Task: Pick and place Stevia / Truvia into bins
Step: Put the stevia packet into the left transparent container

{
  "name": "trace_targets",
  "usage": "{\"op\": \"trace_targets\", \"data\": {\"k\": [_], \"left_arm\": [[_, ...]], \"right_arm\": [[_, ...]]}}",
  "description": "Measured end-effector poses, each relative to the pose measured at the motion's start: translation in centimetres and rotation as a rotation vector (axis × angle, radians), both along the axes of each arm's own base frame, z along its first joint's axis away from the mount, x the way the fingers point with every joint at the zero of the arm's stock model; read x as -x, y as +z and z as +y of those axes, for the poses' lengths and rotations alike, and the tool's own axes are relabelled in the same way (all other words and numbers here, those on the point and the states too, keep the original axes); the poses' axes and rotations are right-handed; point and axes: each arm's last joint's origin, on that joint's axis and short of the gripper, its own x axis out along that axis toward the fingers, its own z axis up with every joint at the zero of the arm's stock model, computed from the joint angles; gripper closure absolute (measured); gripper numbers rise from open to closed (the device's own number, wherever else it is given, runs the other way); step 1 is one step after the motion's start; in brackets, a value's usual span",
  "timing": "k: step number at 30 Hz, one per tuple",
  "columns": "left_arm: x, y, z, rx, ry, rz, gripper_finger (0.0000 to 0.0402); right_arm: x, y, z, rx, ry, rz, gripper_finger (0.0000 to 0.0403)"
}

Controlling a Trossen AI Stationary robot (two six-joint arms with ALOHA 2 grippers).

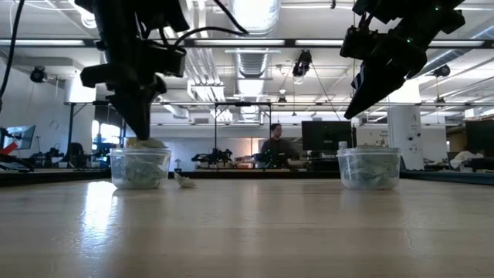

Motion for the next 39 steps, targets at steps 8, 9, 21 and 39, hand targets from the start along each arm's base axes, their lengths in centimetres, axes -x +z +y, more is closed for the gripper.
{"op": "trace_targets", "data": {"k": [8, 9, 21, 39], "left_arm": [[0.9, -1.0, -0.1, 0.047, 0.021, 0.055, 0.0401], [1.0, -1.3, -0.1, 0.047, 0.021, 0.063, 0.0401], [1.2, -2.0, 0.1, 0.043, 0.028, 0.074, 0.0401], [1.2, -1.2, 0.3, -0.012, 0.042, 0.025, 0.0269]], "right_arm": [[0.0, 0.0, 0.0, 0.002, 0.002, -0.003, 0.0343], [0.0, 0.0, 0.0, 0.002, 0.002, -0.004, 0.0344], [-0.2, 0.1, 0.0, -0.001, -0.002, -0.023, 0.0340], [-0.2, 0.1, 0.0, -0.002, -0.003, -0.024, 0.0343]]}}
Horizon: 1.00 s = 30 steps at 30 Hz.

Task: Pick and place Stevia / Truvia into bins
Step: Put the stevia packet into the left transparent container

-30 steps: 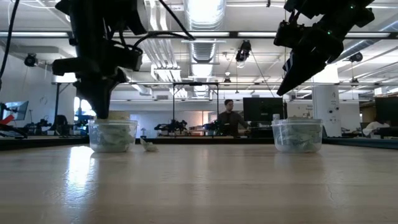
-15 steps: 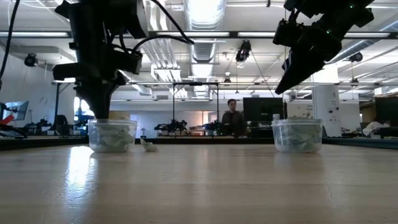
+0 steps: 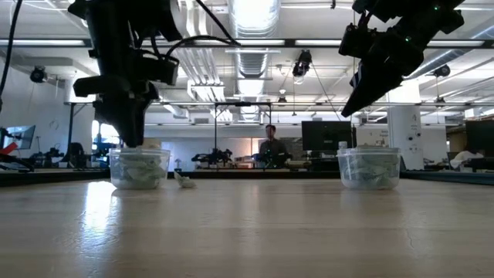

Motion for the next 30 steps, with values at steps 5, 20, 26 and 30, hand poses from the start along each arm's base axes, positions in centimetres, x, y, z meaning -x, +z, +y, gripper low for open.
{"op": "trace_targets", "data": {"k": [5, 20, 26, 30], "left_arm": [[-0.1, 1.4, 0.0, 0.000, -0.006, -0.054, 0.0248], [-2.7, 3.4, 1.9, -0.039, -0.084, -0.246, 0.0246], [-4.6, 3.2, 3.9, 0.036, -0.092, -0.216, 0.0246], [-5.9, 2.1, 5.2, 0.068, -0.070, -0.114, 0.0246]], "right_arm": [[-0.1, 0.1, 0.0, 0.000, 0.000, -0.008, 0.0342], [-0.3, 0.2, 0.0, 0.006, 0.005, -0.036, 0.0344], [-0.3, 0.2, 0.0, 0.007, 0.005, -0.043, 0.0339], [-0.3, 0.2, 0.0, 0.006, 0.005, -0.043, 0.0341]]}}
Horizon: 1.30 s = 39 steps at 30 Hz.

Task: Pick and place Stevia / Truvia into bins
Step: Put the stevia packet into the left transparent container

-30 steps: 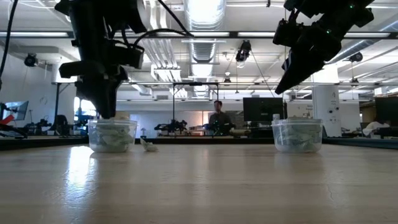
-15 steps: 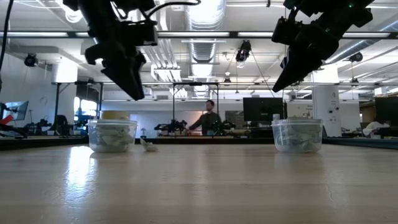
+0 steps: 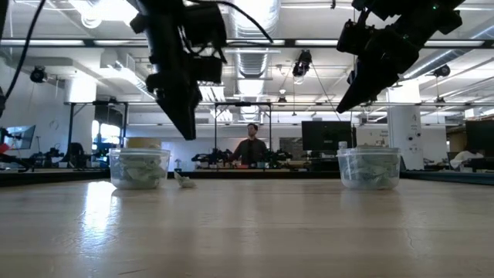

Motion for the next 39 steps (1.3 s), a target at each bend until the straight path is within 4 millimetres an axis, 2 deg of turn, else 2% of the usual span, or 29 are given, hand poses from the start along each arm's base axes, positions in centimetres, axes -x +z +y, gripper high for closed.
{"op": "trace_targets", "data": {"k": [7, 13, 25, 31, 39], "left_arm": [[-2.4, -1.8, 1.4, 0.035, -0.024, 0.128, 0.0246], [-3.9, -3.3, 1.7, 0.057, -0.063, 0.204, 0.0246], [-4.4, -5.8, 2.1, 0.069, -0.092, 0.300, 0.0246], [-4.5, -6.4, 2.1, 0.070, -0.101, 0.314, 0.0247], [-4.3, -6.7, 2.1, 0.069, -0.106, 0.326, 0.0286]], "right_arm": [[0.0, -0.1, 0.0, 0.000, 0.000, 0.003, 0.0342], [0.1, -0.2, 0.0, 0.000, 0.000, 0.008, 0.0337], [0.1, -0.3, 0.0, 0.008, 0.008, 0.006, 0.0342], [0.1, -0.3, 0.0, 0.007, 0.008, 0.007, 0.0340], [0.1, -0.3, 0.0, 0.008, 0.008, 0.004, 0.0341]]}}
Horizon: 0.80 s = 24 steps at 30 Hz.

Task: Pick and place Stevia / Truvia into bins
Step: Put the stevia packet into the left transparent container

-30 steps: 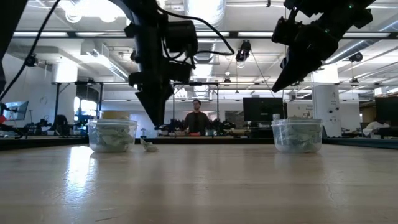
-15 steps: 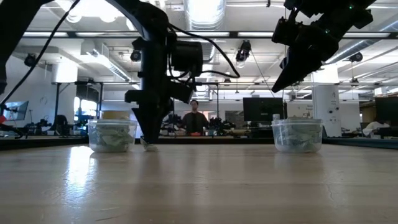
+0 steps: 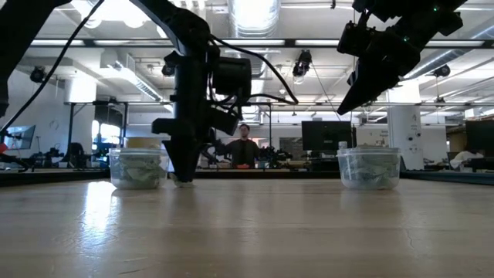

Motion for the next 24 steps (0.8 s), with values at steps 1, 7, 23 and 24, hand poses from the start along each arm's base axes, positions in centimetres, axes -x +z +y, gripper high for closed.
{"op": "trace_targets", "data": {"k": [1, 7, 23, 24], "left_arm": [[0.0, 0.0, 0.0, 0.000, 0.000, 0.001, 0.0293], [0.1, -0.1, 0.1, -0.023, 0.001, 0.008, 0.0342], [-1.0, 1.1, 0.1, -0.056, 0.001, -0.073, 0.0401], [-1.1, 1.3, 0.1, -0.058, -0.001, -0.088, 0.0401]], "right_arm": [[0.0, 0.0, 0.0, 0.000, 0.000, 0.000, 0.0340], [0.0, 0.0, 0.0, 0.000, 0.000, -0.004, 0.0342], [-0.1, 0.1, 0.0, 0.001, 0.000, -0.013, 0.0344], [-0.1, 0.1, 0.0, 0.001, 0.000, -0.013, 0.0344]]}}
